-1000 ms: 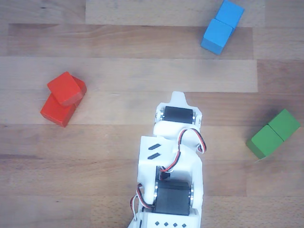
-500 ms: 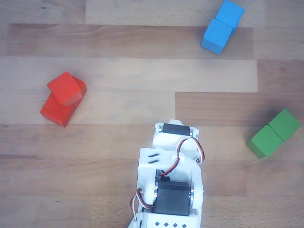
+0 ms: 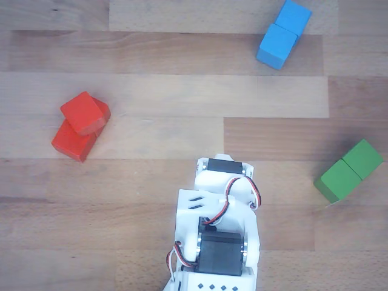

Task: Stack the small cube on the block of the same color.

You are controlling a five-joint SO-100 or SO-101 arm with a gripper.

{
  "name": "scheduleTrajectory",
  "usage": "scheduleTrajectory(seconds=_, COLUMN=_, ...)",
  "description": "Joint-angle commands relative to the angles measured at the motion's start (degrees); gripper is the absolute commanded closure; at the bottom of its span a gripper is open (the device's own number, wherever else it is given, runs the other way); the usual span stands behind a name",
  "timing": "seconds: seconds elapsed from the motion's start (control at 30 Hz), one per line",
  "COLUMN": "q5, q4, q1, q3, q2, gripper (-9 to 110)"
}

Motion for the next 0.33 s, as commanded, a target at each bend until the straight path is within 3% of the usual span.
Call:
scheduleTrajectory(seconds=0.0, q5=0.4, q4=1.8, q1=0.4, q3=-5.8, q2=1.8, gripper=101)
scheduleTrajectory(seconds=0.3, q5=0.3, q4=1.8, q1=0.1, q3=-5.9, q2=1.8, gripper=101)
